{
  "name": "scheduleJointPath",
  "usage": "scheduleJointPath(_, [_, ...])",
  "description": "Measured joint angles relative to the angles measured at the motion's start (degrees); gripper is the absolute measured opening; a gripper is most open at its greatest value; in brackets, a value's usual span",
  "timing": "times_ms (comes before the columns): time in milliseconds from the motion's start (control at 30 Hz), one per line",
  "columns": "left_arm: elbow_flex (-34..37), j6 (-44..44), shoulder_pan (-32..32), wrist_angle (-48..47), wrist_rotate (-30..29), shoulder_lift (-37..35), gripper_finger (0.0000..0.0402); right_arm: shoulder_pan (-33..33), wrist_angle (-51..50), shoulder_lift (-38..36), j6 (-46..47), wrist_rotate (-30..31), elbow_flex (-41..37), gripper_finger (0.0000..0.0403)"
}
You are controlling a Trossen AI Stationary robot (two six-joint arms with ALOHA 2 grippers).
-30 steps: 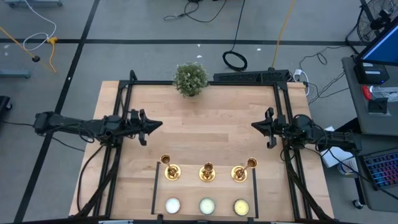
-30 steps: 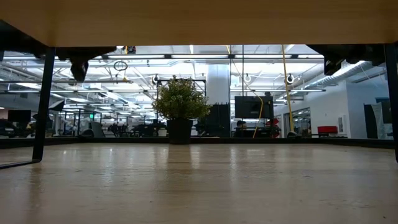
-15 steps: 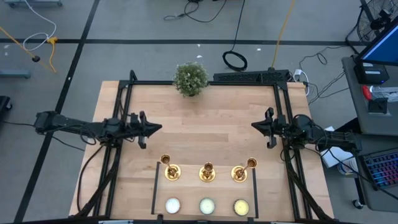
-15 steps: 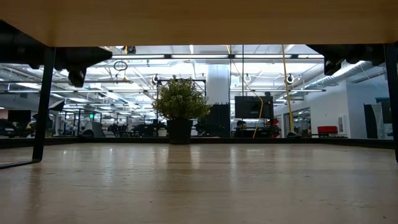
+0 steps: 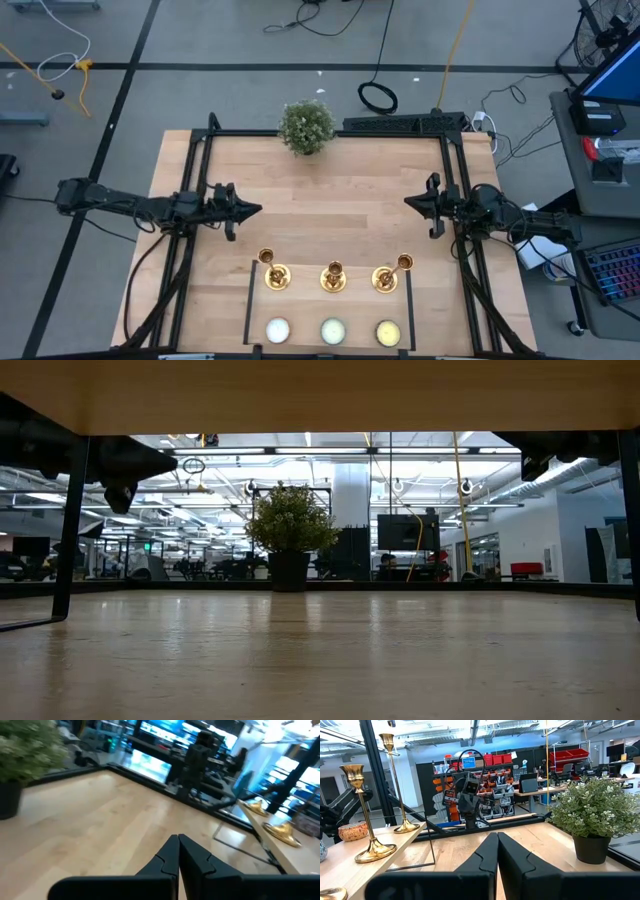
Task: Pick & Place candle stick holders
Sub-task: Return to Home Position
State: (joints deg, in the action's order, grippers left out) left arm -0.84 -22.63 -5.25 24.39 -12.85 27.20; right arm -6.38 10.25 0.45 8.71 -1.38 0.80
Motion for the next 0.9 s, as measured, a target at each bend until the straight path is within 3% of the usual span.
scheduleJointPath(167, [0.0, -1.2, -0.6, -2.4, 1.0, 0.0, 0.0005, 0.0, 0.0, 0.0, 0.0, 0.0, 0.0, 0.0004])
scheduleJointPath(400, [0.0, -7.7, -0.6, -13.0, 0.9, 0.0, 0.0019, 0.0, 0.0, 0.0, 0.0, 0.0, 0.0, 0.0004])
scheduleJointPath(567, [0.0, -7.9, -0.6, -15.7, 0.8, 0.0, 0.0004, 0.0, 0.0, 0.0, 0.0, 0.0, 0.0, 0.0004])
scheduleJointPath(767, [-0.1, -6.7, -0.6, -16.3, 0.9, 0.0, 0.0013, 0.0, 0.0, 0.0, 0.0, 0.0, 0.0, 0.0004])
scheduleJointPath(900, [-0.1, -7.0, -0.6, -21.3, 0.4, 0.0, 0.0007, 0.0, 0.0, 0.0, 0.0, 0.0, 0.0, 0.0004])
